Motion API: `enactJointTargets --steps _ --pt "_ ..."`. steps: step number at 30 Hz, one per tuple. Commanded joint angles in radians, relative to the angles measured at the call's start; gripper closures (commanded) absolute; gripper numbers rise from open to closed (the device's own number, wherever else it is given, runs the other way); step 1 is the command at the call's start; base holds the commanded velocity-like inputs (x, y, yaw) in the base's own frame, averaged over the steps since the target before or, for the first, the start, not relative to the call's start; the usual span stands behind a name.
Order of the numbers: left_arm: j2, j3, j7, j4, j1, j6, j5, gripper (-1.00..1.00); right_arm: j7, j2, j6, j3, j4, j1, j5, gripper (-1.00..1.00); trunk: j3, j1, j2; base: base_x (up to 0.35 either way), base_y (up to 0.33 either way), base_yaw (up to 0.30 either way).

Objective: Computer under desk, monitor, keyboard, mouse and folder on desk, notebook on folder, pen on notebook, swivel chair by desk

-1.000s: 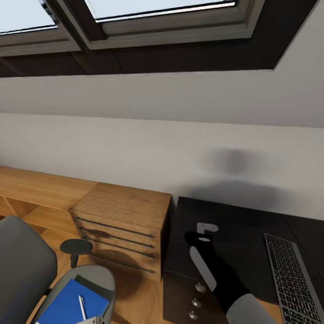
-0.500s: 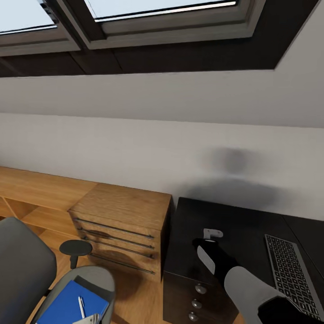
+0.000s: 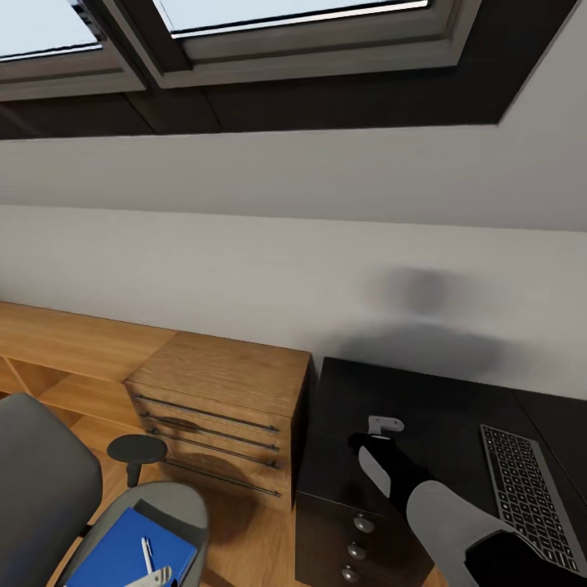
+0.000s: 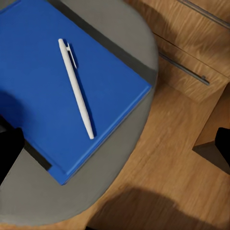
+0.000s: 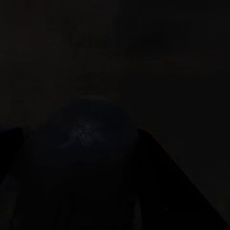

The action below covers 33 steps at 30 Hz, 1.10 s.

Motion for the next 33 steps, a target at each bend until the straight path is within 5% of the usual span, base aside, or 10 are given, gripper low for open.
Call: enactJointTargets --steps 1,33 --pt "0.001 -0.005 0.006 0.0 -0.001 -0.004 0.007 -1.0 -0.008 0.0 0.004 0.008 0.001 -0.001 -0.01 1.0 -0.005 0.005 -0.01 0.0 0.0 0.0" --pt "0.001 0.015 0.006 0.0 -0.001 -0.004 0.007 -1.0 -0.005 0.03 -0.002 0.032 0.007 -0.001 0.002 1.0 -0.106 0.127 -0.234 0.0 0.0 0.0"
